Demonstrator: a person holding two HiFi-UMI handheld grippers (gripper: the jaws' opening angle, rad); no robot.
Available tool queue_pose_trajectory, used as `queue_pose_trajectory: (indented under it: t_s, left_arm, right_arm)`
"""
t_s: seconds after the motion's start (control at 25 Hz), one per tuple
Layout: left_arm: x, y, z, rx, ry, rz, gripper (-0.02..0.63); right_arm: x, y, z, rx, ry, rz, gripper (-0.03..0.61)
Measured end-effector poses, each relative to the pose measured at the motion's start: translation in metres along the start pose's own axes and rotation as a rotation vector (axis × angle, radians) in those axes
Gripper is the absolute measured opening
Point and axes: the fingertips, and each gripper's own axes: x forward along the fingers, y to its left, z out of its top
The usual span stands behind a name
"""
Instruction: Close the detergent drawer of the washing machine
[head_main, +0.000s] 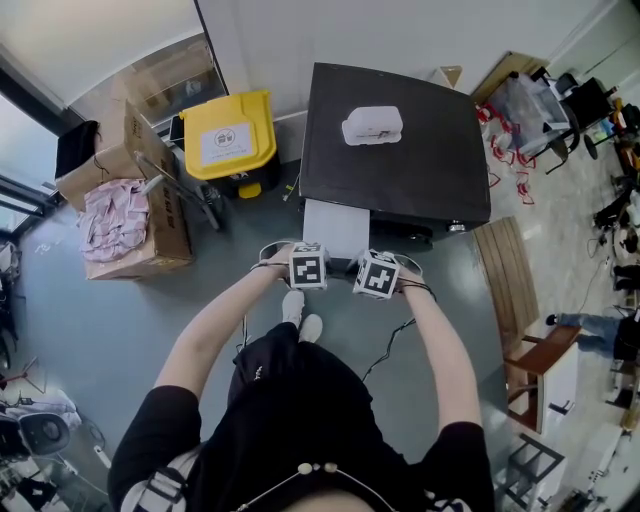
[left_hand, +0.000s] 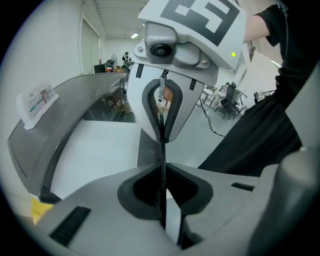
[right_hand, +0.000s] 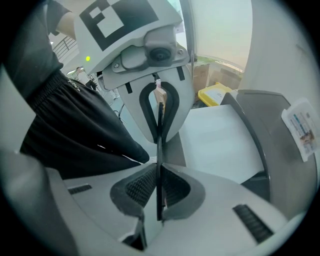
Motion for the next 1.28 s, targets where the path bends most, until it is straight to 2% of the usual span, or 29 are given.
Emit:
queue_pose_trajectory:
  t_s: [0.16,0.48,1.28]
  left_arm:
    - [-0.001,0.004,0.001,0.000,0.000,0.006,0.029]
    - [-0.004,0.014,0.007,0.012,-0.007,0.033,0.029]
    - [-0.007,0.043,0.003,-0.027,0.005,0.063,0.031]
  right_arm:
    - [-0.002,-0.008,0.001,-0.010,0.004,-0.018,0.032]
    - [-0.003,-0.011,0.000,0.016,0.002,0.009,0.032]
    - [-0.007,-0.041,0.002,0.027,0.026,-0.014,0.034]
